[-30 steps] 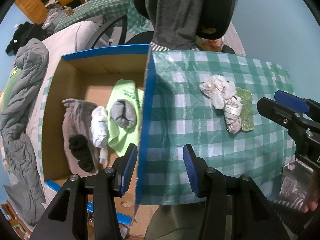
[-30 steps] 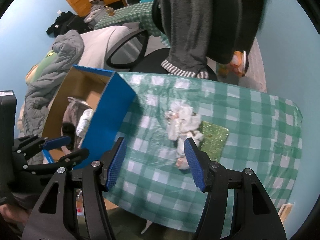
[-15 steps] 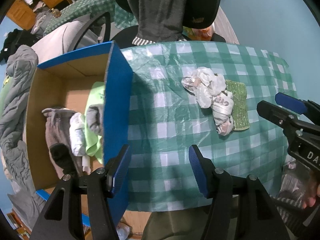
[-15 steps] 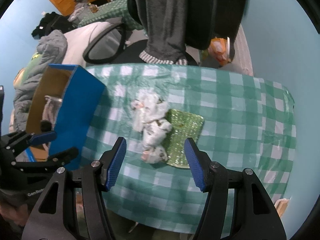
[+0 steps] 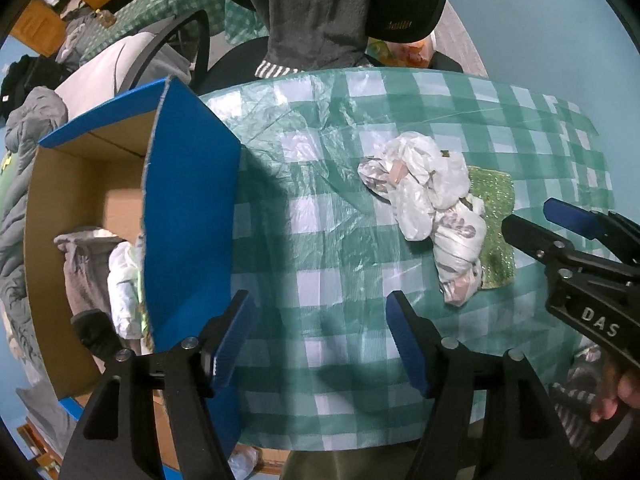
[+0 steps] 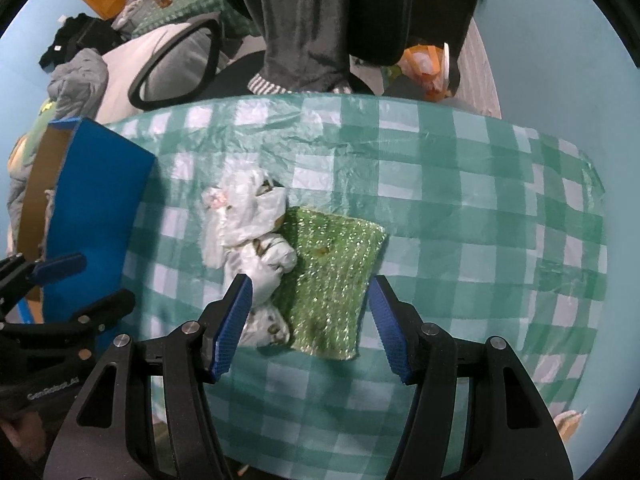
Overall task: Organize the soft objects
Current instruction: 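Lower the left tool onto the white plastic bundle while the right tool approaches the green scrubber cloth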
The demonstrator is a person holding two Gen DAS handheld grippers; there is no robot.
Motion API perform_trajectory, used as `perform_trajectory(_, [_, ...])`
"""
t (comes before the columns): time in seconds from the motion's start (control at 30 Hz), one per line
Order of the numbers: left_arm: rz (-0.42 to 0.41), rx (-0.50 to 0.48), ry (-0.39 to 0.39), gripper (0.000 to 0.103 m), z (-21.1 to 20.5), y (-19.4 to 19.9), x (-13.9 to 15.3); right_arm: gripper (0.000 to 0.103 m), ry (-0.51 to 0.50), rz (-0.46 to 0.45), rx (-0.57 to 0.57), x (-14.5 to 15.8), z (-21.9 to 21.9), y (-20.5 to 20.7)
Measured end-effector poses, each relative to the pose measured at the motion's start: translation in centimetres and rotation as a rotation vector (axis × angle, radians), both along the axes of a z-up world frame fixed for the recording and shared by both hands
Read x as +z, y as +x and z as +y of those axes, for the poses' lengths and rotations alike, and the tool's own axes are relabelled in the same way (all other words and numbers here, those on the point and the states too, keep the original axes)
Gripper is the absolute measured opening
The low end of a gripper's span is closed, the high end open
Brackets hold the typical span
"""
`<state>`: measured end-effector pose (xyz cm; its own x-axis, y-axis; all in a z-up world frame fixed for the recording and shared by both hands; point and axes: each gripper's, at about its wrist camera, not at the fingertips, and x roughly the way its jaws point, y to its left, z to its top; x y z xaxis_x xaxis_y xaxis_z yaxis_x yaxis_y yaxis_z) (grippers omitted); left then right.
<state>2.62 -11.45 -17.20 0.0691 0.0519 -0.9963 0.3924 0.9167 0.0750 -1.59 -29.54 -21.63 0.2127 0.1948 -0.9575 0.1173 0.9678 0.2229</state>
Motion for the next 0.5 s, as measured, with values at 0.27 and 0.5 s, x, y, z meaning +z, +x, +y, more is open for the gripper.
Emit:
perform_trajectory(0.27, [0.023, 0.018, 0.006, 0.070, 0.1, 0.7, -0.8, 0.062, 0.001, 0.036, -0.005, -1.9, 0.3, 1.1])
perform_trajectory(0.5, [0.037, 0.025, 0.006, 0.071, 0.4, 1.0, -1.1, 0.063, 0.041, 0.033, 0.001, -2.2, 1.0, 1.7])
